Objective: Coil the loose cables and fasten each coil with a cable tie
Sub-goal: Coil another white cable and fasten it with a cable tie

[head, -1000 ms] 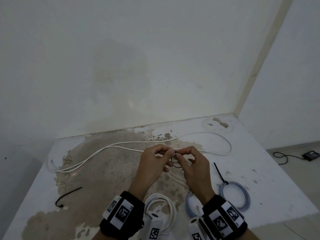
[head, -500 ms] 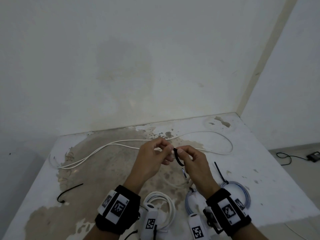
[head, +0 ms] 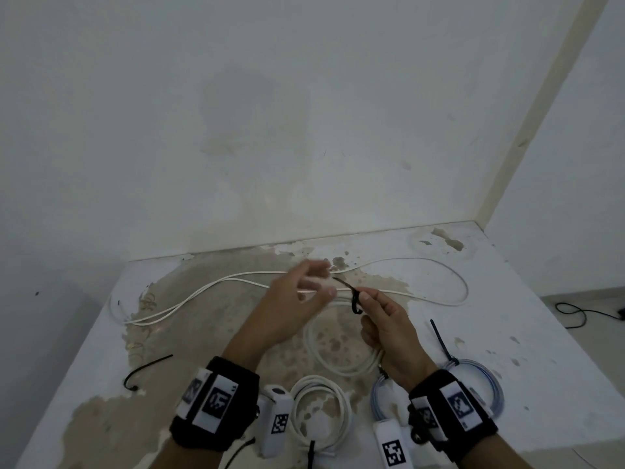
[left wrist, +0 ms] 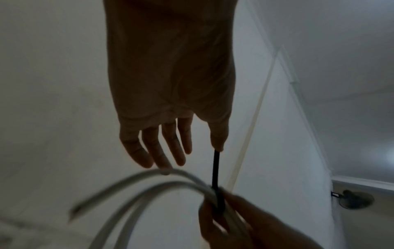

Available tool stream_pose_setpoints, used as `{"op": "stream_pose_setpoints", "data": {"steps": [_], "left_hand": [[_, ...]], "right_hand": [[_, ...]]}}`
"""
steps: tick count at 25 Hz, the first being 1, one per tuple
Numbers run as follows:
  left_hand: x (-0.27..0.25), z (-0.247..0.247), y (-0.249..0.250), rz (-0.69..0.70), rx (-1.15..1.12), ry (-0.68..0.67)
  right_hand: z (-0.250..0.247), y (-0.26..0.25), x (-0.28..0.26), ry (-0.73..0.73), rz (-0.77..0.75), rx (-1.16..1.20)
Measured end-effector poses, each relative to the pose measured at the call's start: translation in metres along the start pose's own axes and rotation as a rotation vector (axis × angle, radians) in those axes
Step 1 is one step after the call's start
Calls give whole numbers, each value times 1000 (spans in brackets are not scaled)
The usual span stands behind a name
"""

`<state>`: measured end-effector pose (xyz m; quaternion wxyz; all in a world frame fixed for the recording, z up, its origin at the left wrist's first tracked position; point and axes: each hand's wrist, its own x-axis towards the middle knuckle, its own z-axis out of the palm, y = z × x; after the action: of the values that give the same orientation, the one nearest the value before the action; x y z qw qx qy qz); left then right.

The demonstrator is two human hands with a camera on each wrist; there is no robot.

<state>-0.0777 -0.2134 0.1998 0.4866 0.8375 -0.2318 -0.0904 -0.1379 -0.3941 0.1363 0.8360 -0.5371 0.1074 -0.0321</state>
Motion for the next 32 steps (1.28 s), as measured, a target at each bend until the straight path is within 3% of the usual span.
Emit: {"op": "stream_pose_setpoints", "data": {"steps": [2, 4, 8, 13, 20, 23, 28, 32], "left_hand": [[-8, 20, -10, -32, 99, -87], [-11, 33, -14, -25, 103, -32], [-11, 39, -10, 68, 103, 73], [-5, 35, -11, 32, 12, 89], [0, 37, -3, -11, -21, 121], [-3, 36, -1, 28, 59, 125], [-4, 31, 1, 108, 17, 87], [0, 33, 1, 196, -27, 133]], "right_hand": [[5, -4, 4, -4, -3, 88], [6, -5, 4, -33, -11, 96], [8, -14, 3, -96, -31, -119], [12, -27, 3, -127, -129, -330], [23, -27, 3, -111, -127, -269], [23, -23, 1, -109, -105, -248], [16, -19, 3, -125, -5, -117], [17, -21, 3, -161, 57, -83]]}}
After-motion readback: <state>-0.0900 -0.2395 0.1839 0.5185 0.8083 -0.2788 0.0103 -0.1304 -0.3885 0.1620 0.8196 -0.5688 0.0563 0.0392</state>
